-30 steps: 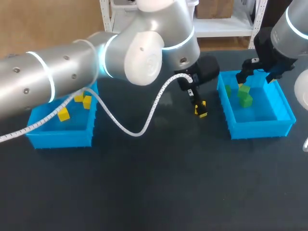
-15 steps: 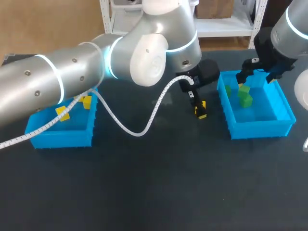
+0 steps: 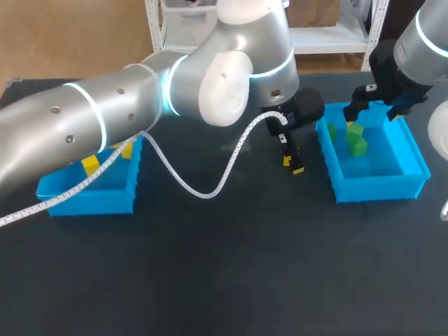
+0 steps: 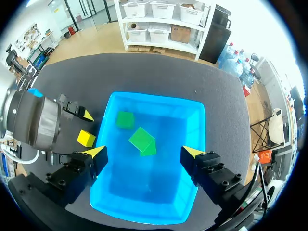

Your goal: Put the green cubes in the right bin and the yellow cubes in the left bin.

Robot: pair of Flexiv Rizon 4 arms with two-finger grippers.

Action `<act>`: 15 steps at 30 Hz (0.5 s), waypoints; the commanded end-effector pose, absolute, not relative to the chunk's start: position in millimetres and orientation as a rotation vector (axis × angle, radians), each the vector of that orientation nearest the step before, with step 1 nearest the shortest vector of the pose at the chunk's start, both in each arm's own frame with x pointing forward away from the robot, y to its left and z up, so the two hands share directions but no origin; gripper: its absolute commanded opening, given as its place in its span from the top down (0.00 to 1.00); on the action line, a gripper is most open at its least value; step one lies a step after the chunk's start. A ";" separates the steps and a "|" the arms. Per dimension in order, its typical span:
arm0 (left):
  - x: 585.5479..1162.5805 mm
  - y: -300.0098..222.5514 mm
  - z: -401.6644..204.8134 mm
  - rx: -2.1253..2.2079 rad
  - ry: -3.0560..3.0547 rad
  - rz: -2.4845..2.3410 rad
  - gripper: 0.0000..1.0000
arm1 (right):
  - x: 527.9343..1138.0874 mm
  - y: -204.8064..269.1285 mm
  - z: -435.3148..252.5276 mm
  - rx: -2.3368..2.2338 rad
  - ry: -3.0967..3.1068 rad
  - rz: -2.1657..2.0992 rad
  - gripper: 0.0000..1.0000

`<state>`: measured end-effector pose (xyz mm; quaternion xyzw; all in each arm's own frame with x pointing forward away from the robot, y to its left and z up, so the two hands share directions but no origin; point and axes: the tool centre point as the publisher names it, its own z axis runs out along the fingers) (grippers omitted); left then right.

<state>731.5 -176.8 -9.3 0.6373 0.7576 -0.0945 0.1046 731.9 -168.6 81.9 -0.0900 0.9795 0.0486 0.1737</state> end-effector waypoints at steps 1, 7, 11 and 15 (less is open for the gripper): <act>737.0 -177.3 -10.7 1.887 2.241 -0.279 0.77 | 730.0 -169.0 82.2 -0.253 2.773 0.135 0.00; 737.3 -171.5 -9.4 1.887 2.239 -0.268 1.00 | 730.0 -169.0 82.2 -0.253 2.773 0.135 0.00; 735.9 -165.6 -9.5 1.882 2.243 -0.259 1.00 | 730.0 -169.0 82.2 -0.253 2.773 0.135 0.00; 734.4 -160.3 -9.9 1.865 2.253 -0.248 1.00 | 730.0 -169.0 82.2 -0.253 2.773 0.135 0.00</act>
